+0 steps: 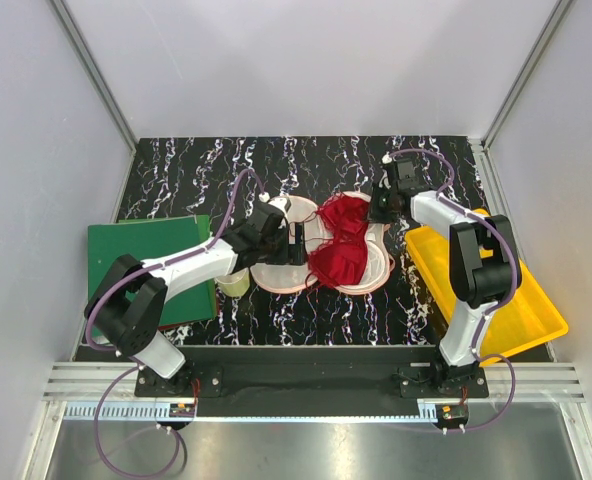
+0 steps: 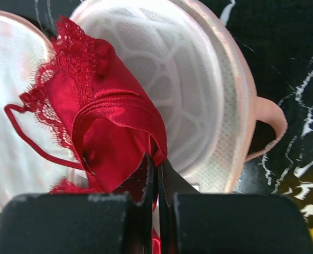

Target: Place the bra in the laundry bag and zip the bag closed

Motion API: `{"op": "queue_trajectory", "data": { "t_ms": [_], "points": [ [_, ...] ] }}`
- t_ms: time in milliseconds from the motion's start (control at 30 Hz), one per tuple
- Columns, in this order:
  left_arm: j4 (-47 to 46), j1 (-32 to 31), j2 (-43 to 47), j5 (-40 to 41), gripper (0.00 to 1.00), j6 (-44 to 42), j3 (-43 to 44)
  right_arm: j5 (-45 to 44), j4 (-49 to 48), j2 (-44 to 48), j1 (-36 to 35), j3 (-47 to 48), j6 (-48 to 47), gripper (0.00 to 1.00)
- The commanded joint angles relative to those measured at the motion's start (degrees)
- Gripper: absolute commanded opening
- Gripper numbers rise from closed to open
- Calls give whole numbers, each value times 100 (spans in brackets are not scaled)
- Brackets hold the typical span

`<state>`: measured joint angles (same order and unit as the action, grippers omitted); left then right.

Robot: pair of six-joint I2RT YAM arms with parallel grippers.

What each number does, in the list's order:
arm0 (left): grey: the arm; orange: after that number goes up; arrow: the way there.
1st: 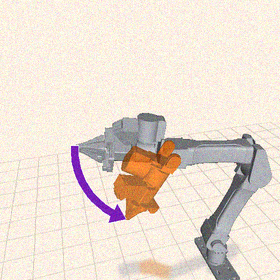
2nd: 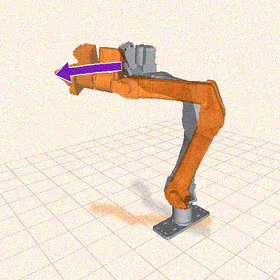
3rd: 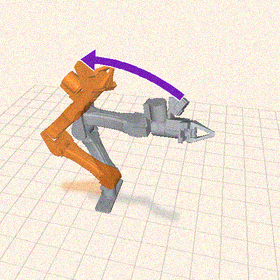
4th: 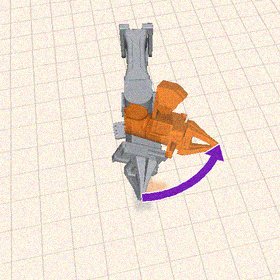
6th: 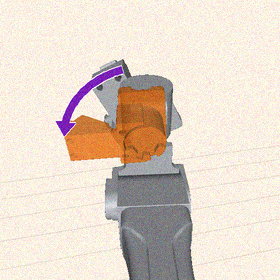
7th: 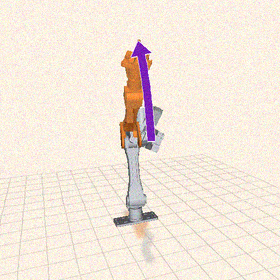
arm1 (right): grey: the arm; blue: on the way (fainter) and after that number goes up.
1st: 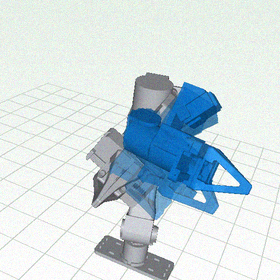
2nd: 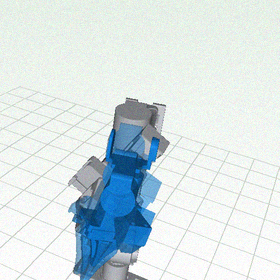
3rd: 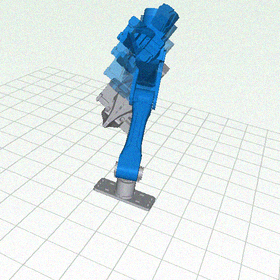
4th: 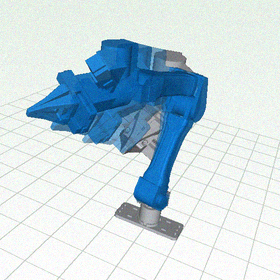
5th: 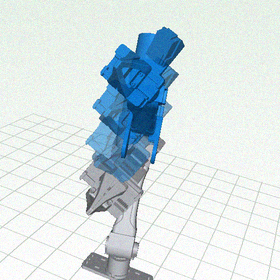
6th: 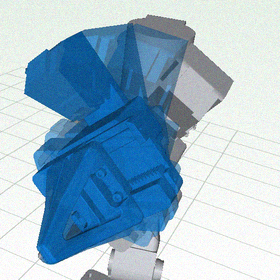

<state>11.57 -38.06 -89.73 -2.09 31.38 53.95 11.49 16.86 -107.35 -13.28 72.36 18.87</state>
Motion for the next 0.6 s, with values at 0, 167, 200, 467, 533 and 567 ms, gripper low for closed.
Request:
{"op": "queue_trajectory", "data": {
  "t_ms": [0, 167, 200, 467, 533, 567],
  "points": [
    [-296, 18, 175, 165, 85, -70, -8, -76, 256, -5, 71, 235, -384, 2],
    [-427, 10, 237, -413, 83, -175, -69, -269, 589, 117, 62, 507, -315, 50],
    [-515, 10, 254, -554, 82, -184, -87, -296, 677, 257, 62, 525, -279, 57],
    [-797, -26, 492, -1162, 76, -88, -350, -497, 1258, 1821, -874, -572, 55, 77],
    [-779, -26, 448, -1250, 74, -79, -368, -577, 1188, 2252, -1307, -1055, 37, 80],
    [-779, -34, 422, -1337, 70, -62, -368, -603, 1109, 2367, -1474, -1231, 81, 80]
  ]
}}
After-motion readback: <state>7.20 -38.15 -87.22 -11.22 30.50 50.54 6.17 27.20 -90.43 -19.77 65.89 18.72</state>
